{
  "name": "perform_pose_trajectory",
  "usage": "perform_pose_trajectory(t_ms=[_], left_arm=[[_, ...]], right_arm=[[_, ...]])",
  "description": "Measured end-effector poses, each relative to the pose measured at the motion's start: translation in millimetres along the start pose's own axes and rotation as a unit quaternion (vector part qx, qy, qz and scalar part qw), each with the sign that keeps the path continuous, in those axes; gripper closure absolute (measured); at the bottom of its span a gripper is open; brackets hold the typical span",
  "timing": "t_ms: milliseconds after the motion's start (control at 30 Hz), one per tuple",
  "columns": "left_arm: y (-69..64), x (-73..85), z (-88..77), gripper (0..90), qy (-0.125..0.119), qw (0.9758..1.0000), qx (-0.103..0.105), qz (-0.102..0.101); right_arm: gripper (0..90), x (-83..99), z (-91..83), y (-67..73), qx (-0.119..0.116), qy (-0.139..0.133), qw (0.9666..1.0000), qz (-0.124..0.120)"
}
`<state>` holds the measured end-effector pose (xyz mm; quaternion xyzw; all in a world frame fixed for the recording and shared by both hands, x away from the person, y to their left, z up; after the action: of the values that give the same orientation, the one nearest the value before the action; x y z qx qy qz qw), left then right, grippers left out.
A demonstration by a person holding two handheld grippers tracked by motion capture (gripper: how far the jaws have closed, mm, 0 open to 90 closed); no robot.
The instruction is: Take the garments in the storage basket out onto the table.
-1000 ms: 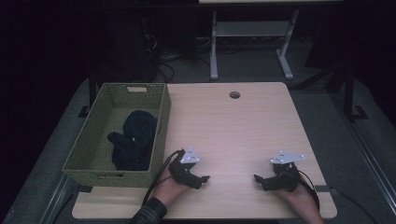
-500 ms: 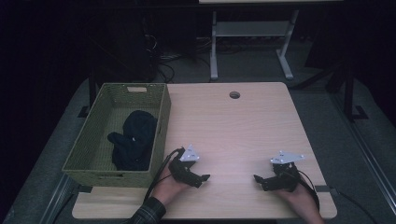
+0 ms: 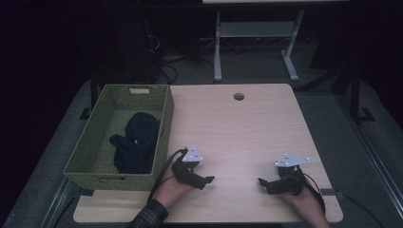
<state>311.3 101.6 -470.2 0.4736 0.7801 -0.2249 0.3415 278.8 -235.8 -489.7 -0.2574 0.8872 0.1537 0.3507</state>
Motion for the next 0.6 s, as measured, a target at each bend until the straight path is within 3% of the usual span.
perform_pose_trajectory(t_ms=[600], left_arm=[[1.0,-5.1,-6.8,13.3,-0.012,0.9999,0.000,-0.005]], right_arm=[[3.2,0.0,0.0,0.0,0.000,0.000,1.0000,0.000]])
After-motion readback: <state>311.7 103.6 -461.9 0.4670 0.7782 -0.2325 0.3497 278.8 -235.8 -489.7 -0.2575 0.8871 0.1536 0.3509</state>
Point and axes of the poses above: each handheld gripper's, and its own axes: z roughly forward along the jaws, x roughly out of its underside, y roughly to its left, the point moved 1 cm from there along z, roughly forward along the jaws, and after that the axes turned 4 degrees about z, right-handed, at the moved point
